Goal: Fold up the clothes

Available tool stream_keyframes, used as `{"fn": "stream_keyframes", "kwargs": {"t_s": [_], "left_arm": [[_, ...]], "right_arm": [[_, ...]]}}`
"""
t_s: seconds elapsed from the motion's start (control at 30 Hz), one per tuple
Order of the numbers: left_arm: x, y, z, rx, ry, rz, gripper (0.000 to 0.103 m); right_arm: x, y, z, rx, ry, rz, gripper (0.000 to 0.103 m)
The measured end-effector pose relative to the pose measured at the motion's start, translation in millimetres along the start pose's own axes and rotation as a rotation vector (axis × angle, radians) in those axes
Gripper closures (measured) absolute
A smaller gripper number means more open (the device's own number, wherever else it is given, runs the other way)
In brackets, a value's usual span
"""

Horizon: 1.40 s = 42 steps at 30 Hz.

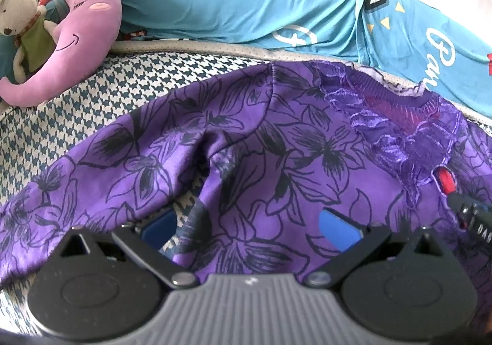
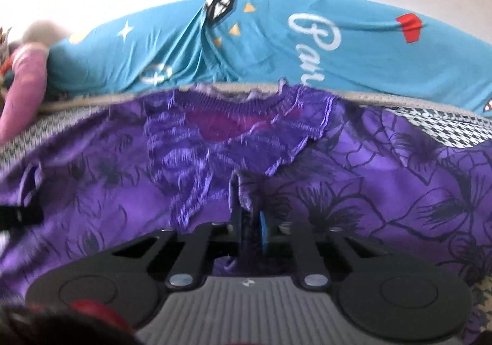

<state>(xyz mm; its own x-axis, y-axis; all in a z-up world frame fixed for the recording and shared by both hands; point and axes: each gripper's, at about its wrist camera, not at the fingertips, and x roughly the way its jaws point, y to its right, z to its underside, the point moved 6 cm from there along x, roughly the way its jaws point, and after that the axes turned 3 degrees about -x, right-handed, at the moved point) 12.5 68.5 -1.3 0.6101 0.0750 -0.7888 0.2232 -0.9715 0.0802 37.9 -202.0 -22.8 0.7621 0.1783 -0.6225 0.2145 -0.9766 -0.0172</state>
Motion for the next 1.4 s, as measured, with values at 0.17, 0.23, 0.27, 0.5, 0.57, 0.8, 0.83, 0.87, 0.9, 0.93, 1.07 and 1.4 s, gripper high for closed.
{"fn": "stream_keyframes", "kwargs": {"t_s": [0.17, 0.23, 0.27, 0.5, 0.57, 0.8, 0.83, 0.87, 0.9, 0.93, 1.07, 1.4], "left_arm": [[-1, -12, -4, -0.032, 0.009, -0.011, 0.0], [0, -20, -5, -0.048, 0.009, -0.021, 0.0], [0, -24, -5, -0.059, 0.009, -0.026, 0.0], [2, -51, -8, -0.12, 0.023, -0.071, 0.0], [3, -56, -9, -0.126, 0.021, -0.079, 0.0], [2, -59, -9, -0.127, 0.019, -0.069, 0.0], [2, -58, -9, -0.126, 0.019, -0.068, 0.0], [2, -58, -9, -0.128, 0.019, -0.068, 0.0], [2, -58, -8, -0.129, 0.018, -0.068, 0.0], [2, -58, -8, -0.131, 0.017, -0.067, 0.0], [4, -59, -7, -0.128, 0.011, -0.072, 0.0], [11, -71, -4, -0.169, -0.017, -0.099, 0.0]], "right_arm": [[-8, -10, -34, 0.067, 0.076, -0.036, 0.092], [-11, -21, -50, 0.09, 0.117, -0.079, 0.092], [-12, -27, -58, 0.102, 0.139, -0.103, 0.092], [-31, -102, -99, 0.077, 0.294, -0.406, 0.079], [-26, -112, -96, 0.053, 0.273, -0.411, 0.071], [-7, -120, -78, 0.023, 0.182, -0.357, 0.069], [-5, -115, -75, 0.03, 0.171, -0.343, 0.068], [-3, -110, -73, 0.037, 0.161, -0.328, 0.067], [-1, -105, -71, 0.044, 0.15, -0.313, 0.062], [1, -100, -68, 0.051, 0.138, -0.296, 0.058], [8, -86, -53, 0.058, 0.096, -0.246, 0.054], [23, -89, -27, 0.025, -0.005, -0.214, 0.048]]}}
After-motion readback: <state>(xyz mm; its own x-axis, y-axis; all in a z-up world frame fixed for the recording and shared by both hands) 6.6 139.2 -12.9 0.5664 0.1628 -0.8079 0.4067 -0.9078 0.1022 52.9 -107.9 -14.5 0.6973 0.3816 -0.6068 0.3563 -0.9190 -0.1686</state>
